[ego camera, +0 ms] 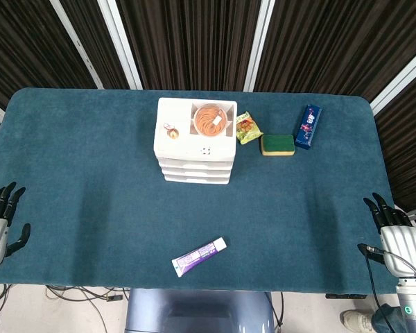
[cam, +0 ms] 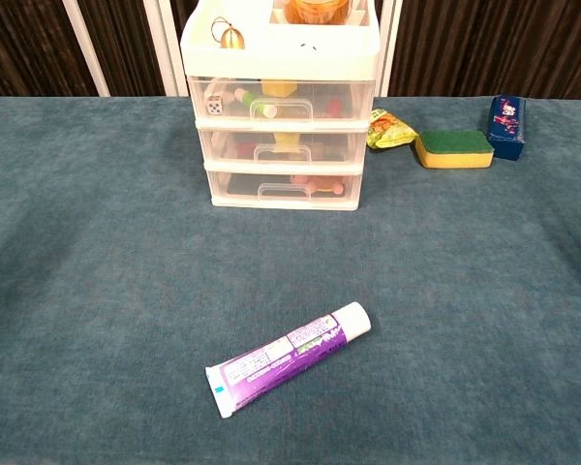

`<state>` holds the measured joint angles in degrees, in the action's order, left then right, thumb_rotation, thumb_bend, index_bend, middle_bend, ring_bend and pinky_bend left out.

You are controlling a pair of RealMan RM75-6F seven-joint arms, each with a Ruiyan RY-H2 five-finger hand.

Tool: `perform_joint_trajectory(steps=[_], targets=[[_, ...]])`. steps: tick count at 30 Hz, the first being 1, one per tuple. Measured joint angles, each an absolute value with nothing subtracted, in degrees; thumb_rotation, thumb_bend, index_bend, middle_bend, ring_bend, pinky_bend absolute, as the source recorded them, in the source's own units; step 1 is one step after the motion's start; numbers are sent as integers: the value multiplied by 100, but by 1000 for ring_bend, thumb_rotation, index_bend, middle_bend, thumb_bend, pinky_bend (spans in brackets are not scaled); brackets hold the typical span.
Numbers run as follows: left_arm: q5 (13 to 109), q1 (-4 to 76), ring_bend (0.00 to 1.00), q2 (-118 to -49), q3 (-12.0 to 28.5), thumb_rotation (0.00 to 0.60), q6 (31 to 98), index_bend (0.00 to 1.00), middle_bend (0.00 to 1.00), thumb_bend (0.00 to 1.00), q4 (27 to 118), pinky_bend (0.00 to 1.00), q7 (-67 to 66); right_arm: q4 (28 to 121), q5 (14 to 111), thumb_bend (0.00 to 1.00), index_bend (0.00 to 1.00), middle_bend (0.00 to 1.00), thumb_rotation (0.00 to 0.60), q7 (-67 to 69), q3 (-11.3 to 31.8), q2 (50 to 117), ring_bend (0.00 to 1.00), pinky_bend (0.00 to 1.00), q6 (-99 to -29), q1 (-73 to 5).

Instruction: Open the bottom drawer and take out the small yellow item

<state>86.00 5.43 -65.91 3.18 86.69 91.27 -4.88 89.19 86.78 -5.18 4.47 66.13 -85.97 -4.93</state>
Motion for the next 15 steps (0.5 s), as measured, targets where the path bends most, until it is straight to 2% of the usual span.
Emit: perform_joint_trajectory(steps=[15], targets=[[8681,547,0,-6626,280,600,8684,52,2,438,9186,0,-541,9061,8727,70,120,87,600,-332,377,6442,234,242,-8614,-440]])
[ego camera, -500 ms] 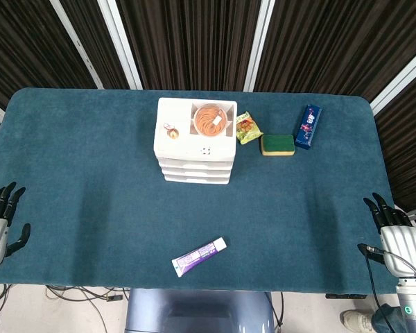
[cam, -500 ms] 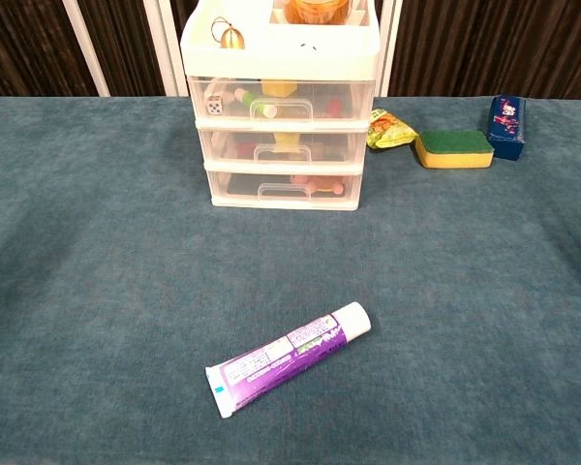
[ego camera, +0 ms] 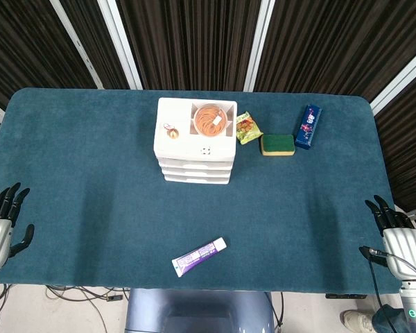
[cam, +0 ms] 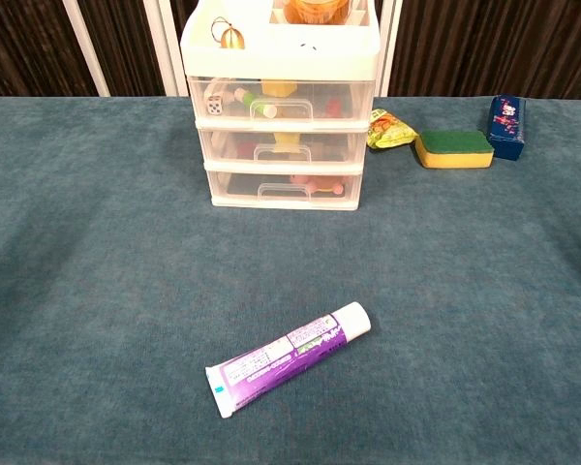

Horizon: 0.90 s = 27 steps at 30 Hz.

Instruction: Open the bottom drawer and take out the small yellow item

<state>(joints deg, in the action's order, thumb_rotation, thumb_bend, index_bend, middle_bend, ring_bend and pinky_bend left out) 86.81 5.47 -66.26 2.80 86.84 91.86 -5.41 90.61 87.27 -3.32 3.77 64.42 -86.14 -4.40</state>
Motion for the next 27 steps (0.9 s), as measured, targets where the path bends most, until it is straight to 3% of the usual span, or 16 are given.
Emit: perform_joint_trajectory(steps=[20,23,27], targets=[[8663,516,0,-6594,272,600,8692,52,2,438,9215,0,-418,8991,8773,69,120,101,600,-402,340,6535,264,264,-8539,-479],[8661,521,0,-6599,269,600,8676,52,1,438,9225,0,-427,9084,8825,78,120,157,600,-33,278,6480,339,324,-8431,-506],[8659,525,0,-6598,267,600,8667,52,2,438,9239,0,-432,9236,8994,102,120,218,600,894,137,6341,418,527,-8222,-579]])
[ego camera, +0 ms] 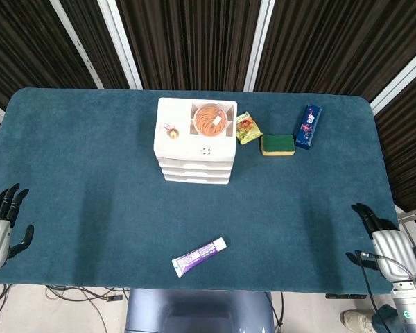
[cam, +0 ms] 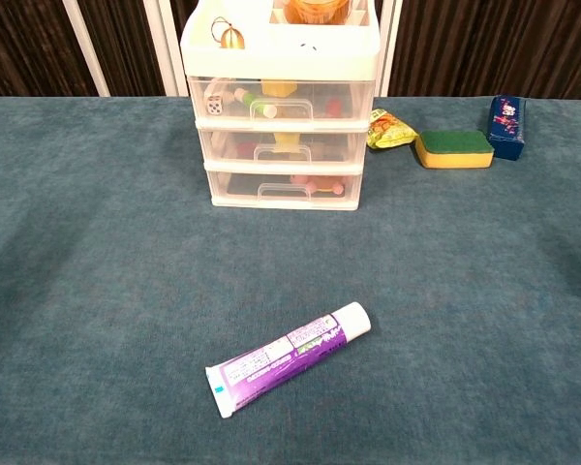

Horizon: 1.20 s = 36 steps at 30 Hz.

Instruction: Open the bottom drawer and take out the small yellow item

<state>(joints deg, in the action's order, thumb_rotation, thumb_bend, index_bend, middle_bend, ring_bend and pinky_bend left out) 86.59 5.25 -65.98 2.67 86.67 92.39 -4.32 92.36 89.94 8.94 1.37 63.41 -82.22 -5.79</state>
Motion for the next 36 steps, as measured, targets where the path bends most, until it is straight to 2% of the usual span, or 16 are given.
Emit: perform_joint_trajectory(steps=[4,12,17,22,27,32,36], targets=[[8673,516,0,-6586,259,600,8677,52,2,438,9252,0,-380,9372,9250,112,120,320,600,1808,-62,6166,522,681,-7917,-709],[8673,529,0,-6581,263,600,8656,52,0,438,9253,0,-362,9642,9630,127,115,589,600,2980,-346,6130,772,872,-7063,-1223],[8652,522,0,-6581,262,600,8651,52,0,438,9269,0,-336,9748,9502,176,78,664,600,3290,-274,6416,837,920,-6372,-1692],[8606,515,0,-6569,280,600,8648,52,0,438,9281,0,-283,9869,8860,258,2,728,600,2972,-2,6994,865,947,-5819,-2041],[8542,508,0,-6548,292,600,8617,52,0,438,9290,0,-220,9947,8084,376,0,777,600,2471,297,7617,893,977,-5216,-2437],[8509,489,0,-6528,310,600,8638,51,0,438,9289,0,-120,9909,7467,475,0,793,600,2042,574,8184,929,1000,-5010,-2703],[8488,489,0,-6517,320,600,8621,51,0,438,9276,0,-62,9842,6990,486,0,813,600,1759,818,8708,955,1000,-5050,-2836]])
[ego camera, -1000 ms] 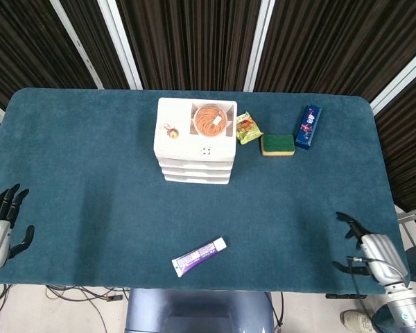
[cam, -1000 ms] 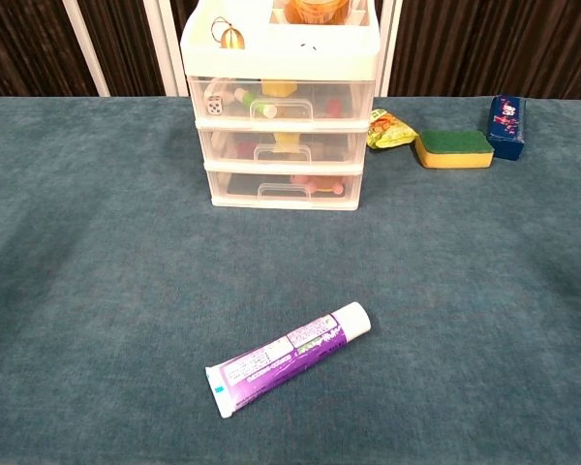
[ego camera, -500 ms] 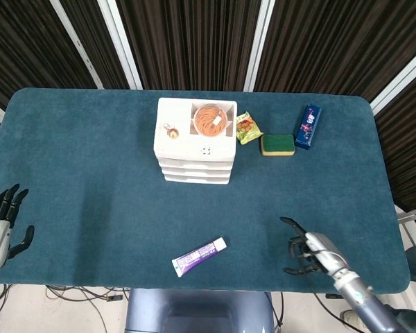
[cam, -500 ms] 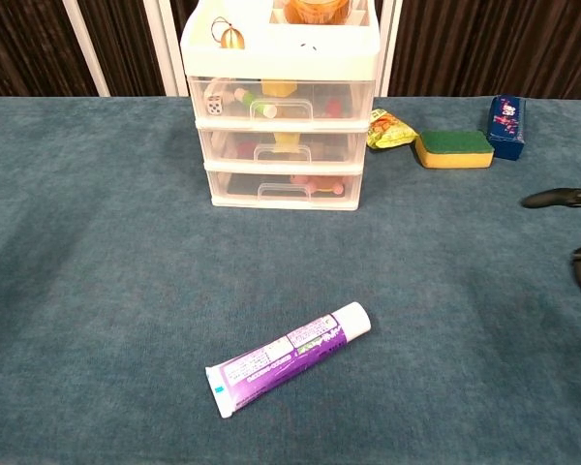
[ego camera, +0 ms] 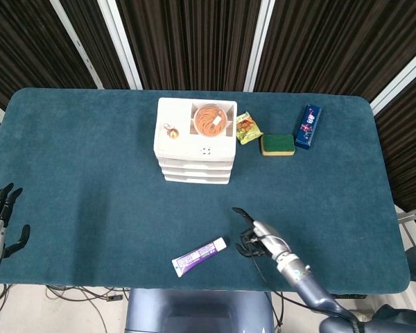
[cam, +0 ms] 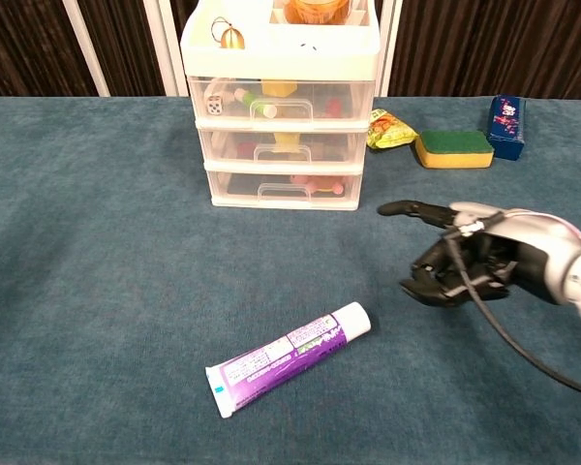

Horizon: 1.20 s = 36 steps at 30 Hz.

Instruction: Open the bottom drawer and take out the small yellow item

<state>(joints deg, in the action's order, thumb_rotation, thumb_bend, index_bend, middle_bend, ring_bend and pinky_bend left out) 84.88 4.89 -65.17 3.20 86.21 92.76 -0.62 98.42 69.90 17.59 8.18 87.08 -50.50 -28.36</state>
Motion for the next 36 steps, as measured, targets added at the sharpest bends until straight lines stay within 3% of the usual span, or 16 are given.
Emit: perform_joint_trajectory(steps=[7,15,36], targets=[[8449,502,0,-6506,327,600,8570,50,0,438,9279,0,-42,9641,6377,434,0,815,600,1098,1138,9429,959,1000,-5268,-3073],[8449,491,0,-6496,307,600,8554,49,0,438,9293,0,-21,9253,5796,450,0,816,600,570,1483,10068,960,1000,-5328,-3461],[8477,471,0,-6512,297,600,8593,49,0,438,9235,0,-79,8509,4903,452,0,820,600,186,2185,10852,957,1000,-5228,-4114]])
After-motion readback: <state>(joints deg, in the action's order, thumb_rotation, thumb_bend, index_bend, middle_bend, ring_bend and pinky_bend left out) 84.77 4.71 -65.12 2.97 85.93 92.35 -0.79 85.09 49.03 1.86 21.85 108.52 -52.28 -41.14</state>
